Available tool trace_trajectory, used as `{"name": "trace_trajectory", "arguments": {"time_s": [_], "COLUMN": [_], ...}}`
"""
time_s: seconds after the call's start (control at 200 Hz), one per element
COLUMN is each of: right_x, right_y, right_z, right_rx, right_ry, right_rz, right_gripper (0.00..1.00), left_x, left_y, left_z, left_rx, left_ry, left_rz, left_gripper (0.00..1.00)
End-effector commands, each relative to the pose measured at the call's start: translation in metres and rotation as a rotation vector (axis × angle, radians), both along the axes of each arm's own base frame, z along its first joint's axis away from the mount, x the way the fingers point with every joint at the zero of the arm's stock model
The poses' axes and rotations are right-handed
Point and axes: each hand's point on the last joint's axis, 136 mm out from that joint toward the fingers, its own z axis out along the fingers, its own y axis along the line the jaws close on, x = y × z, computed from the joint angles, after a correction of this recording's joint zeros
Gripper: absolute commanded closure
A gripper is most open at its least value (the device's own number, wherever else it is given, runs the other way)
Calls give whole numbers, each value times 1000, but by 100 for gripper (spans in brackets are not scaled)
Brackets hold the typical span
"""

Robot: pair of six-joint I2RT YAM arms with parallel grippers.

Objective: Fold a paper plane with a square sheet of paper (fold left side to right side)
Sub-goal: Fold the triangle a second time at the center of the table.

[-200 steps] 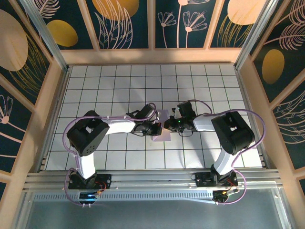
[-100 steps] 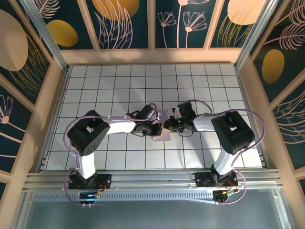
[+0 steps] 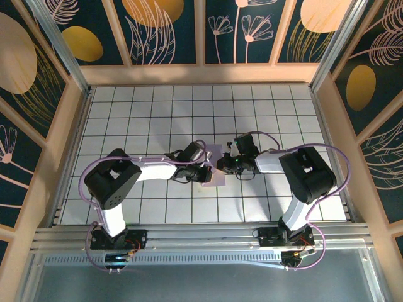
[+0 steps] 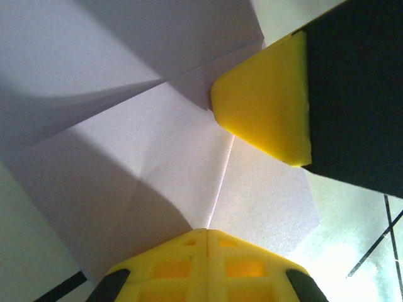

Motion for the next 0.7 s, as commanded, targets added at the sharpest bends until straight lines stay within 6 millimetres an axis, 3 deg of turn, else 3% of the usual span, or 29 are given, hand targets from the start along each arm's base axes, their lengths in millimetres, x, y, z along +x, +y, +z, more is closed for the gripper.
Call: {"name": "trace_trajectory", "arguments": {"time_s": [0.0, 0.631, 0.696], "right_x": [-22, -22, -21], "right_y": [-25, -24, -21], "right_z": [-40, -37, -33], "right_rx": [-159, -146, -135], "right_ry": [102, 96, 91], "right_rz": [-17, -16, -14], "right_gripper": [100, 100, 100], "left_x": [-37, -56, -55], "left_y": [28, 45, 41], "left_z": [-25, -24, -10], "left_rx": [135, 145, 92], "left_ry": [96, 102, 75], "left_rz": [-34, 5, 14], "left_gripper": [100, 100, 100]}}
